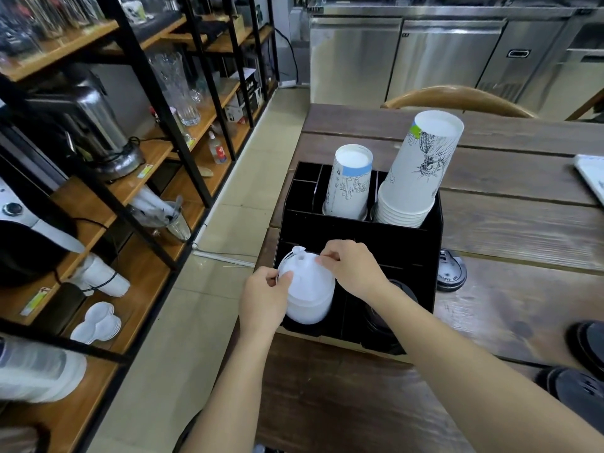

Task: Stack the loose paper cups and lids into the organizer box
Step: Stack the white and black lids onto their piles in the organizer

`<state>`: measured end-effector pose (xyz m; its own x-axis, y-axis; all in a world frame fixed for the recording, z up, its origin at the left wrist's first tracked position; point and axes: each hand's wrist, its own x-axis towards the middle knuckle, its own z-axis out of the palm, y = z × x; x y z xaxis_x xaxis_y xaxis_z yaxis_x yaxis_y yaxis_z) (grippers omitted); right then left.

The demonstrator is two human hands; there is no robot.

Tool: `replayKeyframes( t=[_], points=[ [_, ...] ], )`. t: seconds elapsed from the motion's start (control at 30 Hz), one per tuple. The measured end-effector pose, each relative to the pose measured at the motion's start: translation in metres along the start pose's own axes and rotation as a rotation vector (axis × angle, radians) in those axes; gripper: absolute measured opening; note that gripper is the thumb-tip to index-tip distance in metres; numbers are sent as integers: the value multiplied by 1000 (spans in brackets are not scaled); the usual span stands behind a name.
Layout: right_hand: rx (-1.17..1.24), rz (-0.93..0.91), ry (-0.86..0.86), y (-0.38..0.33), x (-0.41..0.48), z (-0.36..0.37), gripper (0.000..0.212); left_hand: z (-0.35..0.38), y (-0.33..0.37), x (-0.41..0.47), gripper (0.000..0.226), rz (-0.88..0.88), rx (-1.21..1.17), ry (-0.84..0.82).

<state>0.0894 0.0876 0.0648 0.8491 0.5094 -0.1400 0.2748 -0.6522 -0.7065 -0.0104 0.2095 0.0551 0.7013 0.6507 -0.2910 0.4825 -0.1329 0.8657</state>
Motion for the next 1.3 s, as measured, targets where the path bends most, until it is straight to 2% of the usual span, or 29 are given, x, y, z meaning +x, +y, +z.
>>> replayKeyframes(
  t=[0.07,0.17,0.3,0.4,0.57,0.77,0.9,1.0,1.17,1.3],
  points=[
    [-40,1,2,0,0,1,17,-1,3,2,12,-3,55,-11],
    [-50,-18,38,-2,-1,2,19,0,8,2,16,44,242,32],
    [53,-61,256,7,-14,-7,17,9,14,-11,24,226,338,185],
    [111,-78,341,23,-26,-23,14,26,27,-23,25,364,312,179],
    [128,-64,503,61,-51,-56,13,76,48,-52,27,672,323,11],
    [36,153,609,127,-96,-93,23,152,47,-97,43,853,353,-373],
    [-11,367,660,176,-141,-108,39,203,30,-124,65,763,481,-697],
    [-83,531,657,209,-176,-113,46,235,18,-139,70,636,613,-845],
    [-158,853,578,248,-221,-105,61,274,13,-155,66,356,666,-885],
    [-34,999,444,265,-241,-94,68,297,15,-166,67,166,605,-907]
  ],
)
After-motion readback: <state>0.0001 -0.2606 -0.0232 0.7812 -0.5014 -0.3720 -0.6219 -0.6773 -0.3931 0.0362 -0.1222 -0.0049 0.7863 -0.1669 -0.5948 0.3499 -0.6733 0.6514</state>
